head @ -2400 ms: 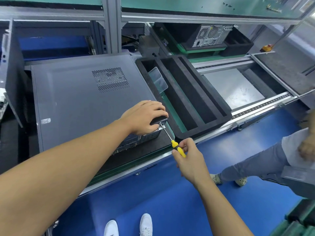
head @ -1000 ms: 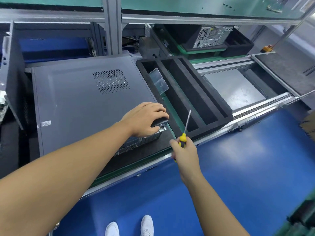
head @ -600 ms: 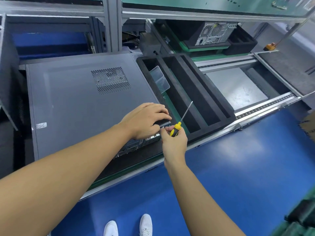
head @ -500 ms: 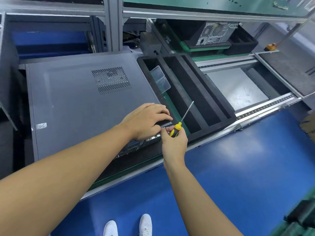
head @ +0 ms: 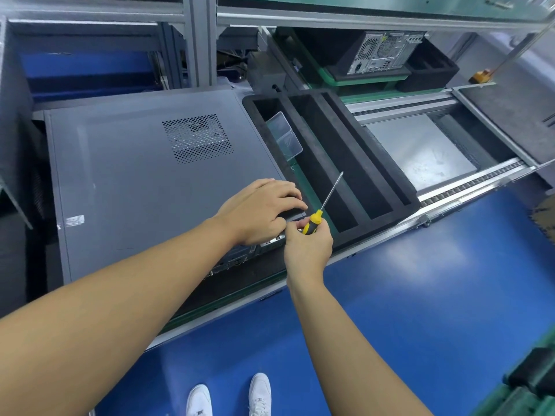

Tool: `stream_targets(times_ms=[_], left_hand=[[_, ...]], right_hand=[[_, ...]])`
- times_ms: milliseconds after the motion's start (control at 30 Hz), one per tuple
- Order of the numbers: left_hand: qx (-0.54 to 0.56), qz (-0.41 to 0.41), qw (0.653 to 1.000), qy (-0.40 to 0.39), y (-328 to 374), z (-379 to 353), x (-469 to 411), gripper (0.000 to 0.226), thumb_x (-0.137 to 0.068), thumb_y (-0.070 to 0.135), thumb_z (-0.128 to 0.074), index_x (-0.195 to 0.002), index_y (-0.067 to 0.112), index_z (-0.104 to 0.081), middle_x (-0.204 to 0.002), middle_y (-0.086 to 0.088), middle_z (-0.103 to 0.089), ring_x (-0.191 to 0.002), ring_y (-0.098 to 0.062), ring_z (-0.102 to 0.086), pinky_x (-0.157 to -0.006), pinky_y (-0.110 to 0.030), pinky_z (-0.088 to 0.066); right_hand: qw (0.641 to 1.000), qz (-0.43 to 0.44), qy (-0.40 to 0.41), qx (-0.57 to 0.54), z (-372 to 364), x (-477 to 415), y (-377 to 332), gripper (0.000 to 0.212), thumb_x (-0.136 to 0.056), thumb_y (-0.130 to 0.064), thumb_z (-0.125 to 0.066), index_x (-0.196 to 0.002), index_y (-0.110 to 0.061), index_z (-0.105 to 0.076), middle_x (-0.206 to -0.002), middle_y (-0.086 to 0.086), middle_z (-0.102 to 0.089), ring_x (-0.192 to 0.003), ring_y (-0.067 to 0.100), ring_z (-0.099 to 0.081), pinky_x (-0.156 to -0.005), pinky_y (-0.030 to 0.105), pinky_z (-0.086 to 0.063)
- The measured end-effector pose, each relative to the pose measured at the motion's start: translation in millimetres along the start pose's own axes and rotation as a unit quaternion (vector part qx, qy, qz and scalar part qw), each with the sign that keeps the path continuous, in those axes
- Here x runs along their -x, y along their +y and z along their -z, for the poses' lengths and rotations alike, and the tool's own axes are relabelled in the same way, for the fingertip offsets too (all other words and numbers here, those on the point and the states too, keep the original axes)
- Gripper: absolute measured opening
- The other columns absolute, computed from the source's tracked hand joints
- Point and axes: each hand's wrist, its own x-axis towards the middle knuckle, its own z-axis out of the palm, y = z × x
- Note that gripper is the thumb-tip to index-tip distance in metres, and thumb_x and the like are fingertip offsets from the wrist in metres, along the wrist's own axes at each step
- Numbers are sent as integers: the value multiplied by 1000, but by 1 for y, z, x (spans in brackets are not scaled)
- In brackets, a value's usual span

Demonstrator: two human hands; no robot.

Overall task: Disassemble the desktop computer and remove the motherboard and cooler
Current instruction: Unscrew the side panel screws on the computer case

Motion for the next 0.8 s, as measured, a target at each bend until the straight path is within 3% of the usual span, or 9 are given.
stream_targets(times_ms=[267, 600, 800], left_hand=[[-2, -1, 1000, 7, -1, -2, 0, 41, -95, 23, -42, -129, 34, -60, -138, 13, -52, -137, -9, -36, -118, -34, -22], [2, 0, 1000, 1, 0, 0, 0, 42, -97, 30, -35, -130, 34, -60, -139, 13, -52, -138, -9, -35, -119, -35, -21], [6, -2, 1000, 5, 0, 0, 0, 43, -94, 25, -36, -129, 33, -60, -138, 13, -52, -137, -9, -36, -118, -36, -23]], right_hand=[[999, -12, 31, -24, -8, 2, 0, 20, -80, -11, -65, -75, -22, -49, -67, -8, -54, -52, 1, -47, -50, 20, -42], [998, -30, 47, -36, -12, 3, -5, 22, -78, -12, -68, -76, -22, -49, -71, -7, -57, -67, 13, -53, -57, 28, -44], [997, -43, 51, -46, -13, 4, -7, 22, -76, -14, -69, -76, -22, -49, -70, -8, -57, -62, 11, -53, -56, 28, -46]])
